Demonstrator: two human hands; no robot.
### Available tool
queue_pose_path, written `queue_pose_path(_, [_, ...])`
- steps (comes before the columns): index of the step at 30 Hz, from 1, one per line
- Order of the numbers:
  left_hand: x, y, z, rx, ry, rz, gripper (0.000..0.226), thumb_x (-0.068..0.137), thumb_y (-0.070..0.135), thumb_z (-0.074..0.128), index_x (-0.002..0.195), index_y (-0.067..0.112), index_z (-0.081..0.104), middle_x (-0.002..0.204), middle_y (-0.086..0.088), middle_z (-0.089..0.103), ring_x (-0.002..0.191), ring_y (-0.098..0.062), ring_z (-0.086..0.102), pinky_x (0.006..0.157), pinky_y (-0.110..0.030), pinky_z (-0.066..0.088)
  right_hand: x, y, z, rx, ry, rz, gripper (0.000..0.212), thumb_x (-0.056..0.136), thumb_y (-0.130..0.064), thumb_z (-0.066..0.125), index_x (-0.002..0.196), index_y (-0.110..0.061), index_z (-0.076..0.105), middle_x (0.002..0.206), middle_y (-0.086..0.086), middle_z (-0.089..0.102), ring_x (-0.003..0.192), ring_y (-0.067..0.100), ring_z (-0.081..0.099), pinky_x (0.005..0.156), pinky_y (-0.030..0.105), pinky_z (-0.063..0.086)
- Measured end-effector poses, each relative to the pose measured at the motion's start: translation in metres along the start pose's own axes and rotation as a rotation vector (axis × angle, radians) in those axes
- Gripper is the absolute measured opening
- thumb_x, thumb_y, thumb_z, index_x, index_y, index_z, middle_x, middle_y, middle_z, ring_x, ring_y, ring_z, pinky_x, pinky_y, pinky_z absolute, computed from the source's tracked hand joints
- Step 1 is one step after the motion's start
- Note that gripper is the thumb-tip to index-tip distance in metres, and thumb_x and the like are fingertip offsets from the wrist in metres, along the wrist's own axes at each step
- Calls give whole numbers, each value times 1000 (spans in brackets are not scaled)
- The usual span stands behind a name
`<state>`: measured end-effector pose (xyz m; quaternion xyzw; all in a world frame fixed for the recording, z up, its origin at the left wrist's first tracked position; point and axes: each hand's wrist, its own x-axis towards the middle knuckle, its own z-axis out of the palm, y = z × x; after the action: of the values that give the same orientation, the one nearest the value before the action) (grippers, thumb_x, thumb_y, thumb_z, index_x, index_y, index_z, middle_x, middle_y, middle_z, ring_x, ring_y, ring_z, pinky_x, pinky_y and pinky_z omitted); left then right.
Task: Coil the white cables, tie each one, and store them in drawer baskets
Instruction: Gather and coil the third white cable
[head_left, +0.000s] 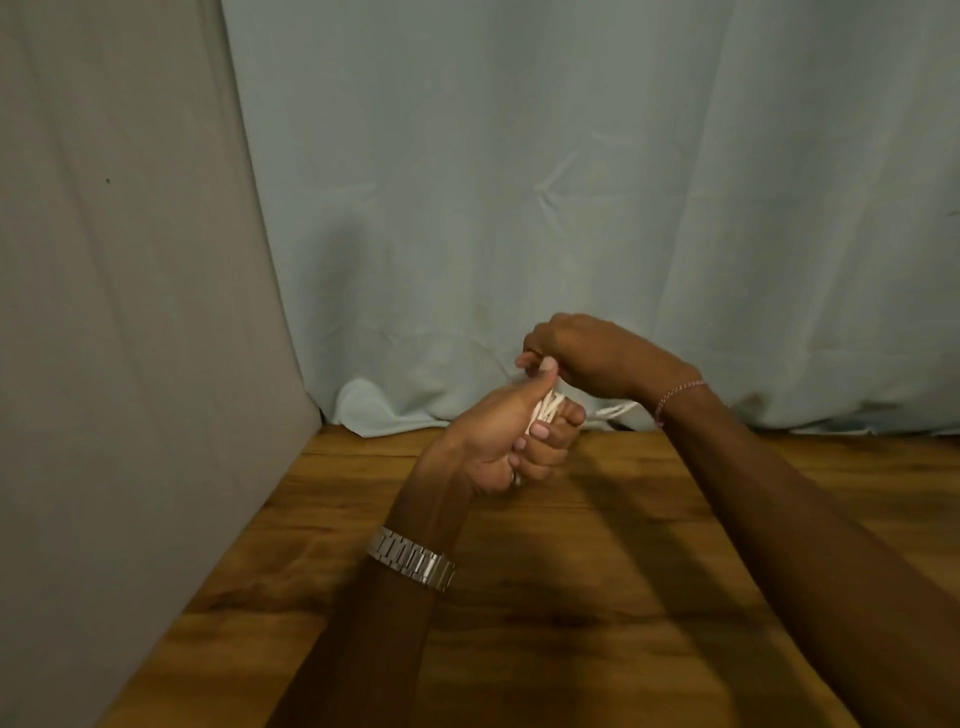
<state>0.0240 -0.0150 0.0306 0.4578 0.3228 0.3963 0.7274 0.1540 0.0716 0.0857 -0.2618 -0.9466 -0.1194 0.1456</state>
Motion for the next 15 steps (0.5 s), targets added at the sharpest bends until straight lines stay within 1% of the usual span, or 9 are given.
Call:
queue_pose_path(1, [2, -1, -1, -6, 25, 0, 58, 99, 64, 28, 82, 13, 49, 48, 9, 36, 33, 2, 28, 32, -12, 18, 2, -3, -9, -56, 34, 1, 14, 101, -19, 55, 103, -17, 69, 109, 4, 72, 103, 28, 62, 88, 38, 44])
queue_pose_path(3, [2, -1, -5, -30, 90, 39, 61, 99, 66, 26, 81, 13, 50, 50, 8, 36, 34, 1, 28, 32, -13, 20, 2, -3, -21, -166, 118, 6, 18, 98, -14, 60, 112, -19, 70, 112, 0, 74, 104, 25, 65, 89, 34, 43])
queue_pose_path(4, [1, -1, -7, -45, 120, 75, 61, 98, 67, 27, 81, 13, 50, 51, 7, 36, 35, 0, 29, 33, -13, 21, -1, -5, -27, -170, 154, 15, 20, 97, -13, 62, 113, -20, 70, 110, -1, 75, 102, 24, 67, 86, 33, 46])
queue_pose_path(6, [1, 0, -11, -90, 154, 151, 62, 97, 68, 27, 80, 14, 50, 53, 6, 36, 36, -1, 29, 33, -14, 22, -8, -10, -31, -185, 172, 70, 13, 98, -18, 61, 108, -20, 70, 102, 4, 73, 91, 26, 68, 76, 36, 53])
queue_pose_path(7, [0, 1, -13, -117, 165, 185, 62, 97, 69, 26, 79, 14, 49, 53, 6, 35, 36, -1, 29, 33, -15, 22, -12, -14, -32, -172, 188, 85, 12, 100, -22, 59, 104, -18, 69, 97, 7, 72, 85, 27, 66, 71, 39, 53])
queue_pose_path(9, [0, 3, -19, -174, 187, 242, 63, 96, 71, 26, 80, 14, 48, 53, 5, 34, 36, -2, 29, 32, -16, 22, -20, -22, -32, -96, 220, 87, 19, 102, -29, 57, 97, -15, 69, 89, 10, 70, 77, 27, 64, 68, 43, 54])
queue_pose_path(11, [-1, 4, -24, -214, 196, 294, 62, 96, 71, 26, 80, 15, 48, 53, 6, 34, 37, -2, 28, 33, -16, 22, -31, -32, -28, -21, 256, 81, 28, 103, -35, 54, 93, -13, 68, 82, 8, 69, 70, 25, 62, 65, 44, 53])
queue_pose_path(13, [-3, 6, -25, -239, 197, 351, 61, 96, 70, 28, 78, 15, 48, 53, 6, 34, 37, -2, 28, 34, -16, 21, -41, -43, -22, 80, 291, 68, 32, 105, -36, 47, 93, -14, 67, 80, 6, 69, 68, 22, 61, 63, 43, 52])
queue_pose_path(15, [-4, 9, -23, -253, 242, 396, 59, 95, 69, 34, 73, 16, 49, 52, 6, 36, 36, -2, 28, 35, -16, 18, -51, -56, -13, 168, 301, 61, 32, 107, -32, 42, 93, -13, 64, 81, 6, 69, 69, 22, 62, 64, 41, 50])
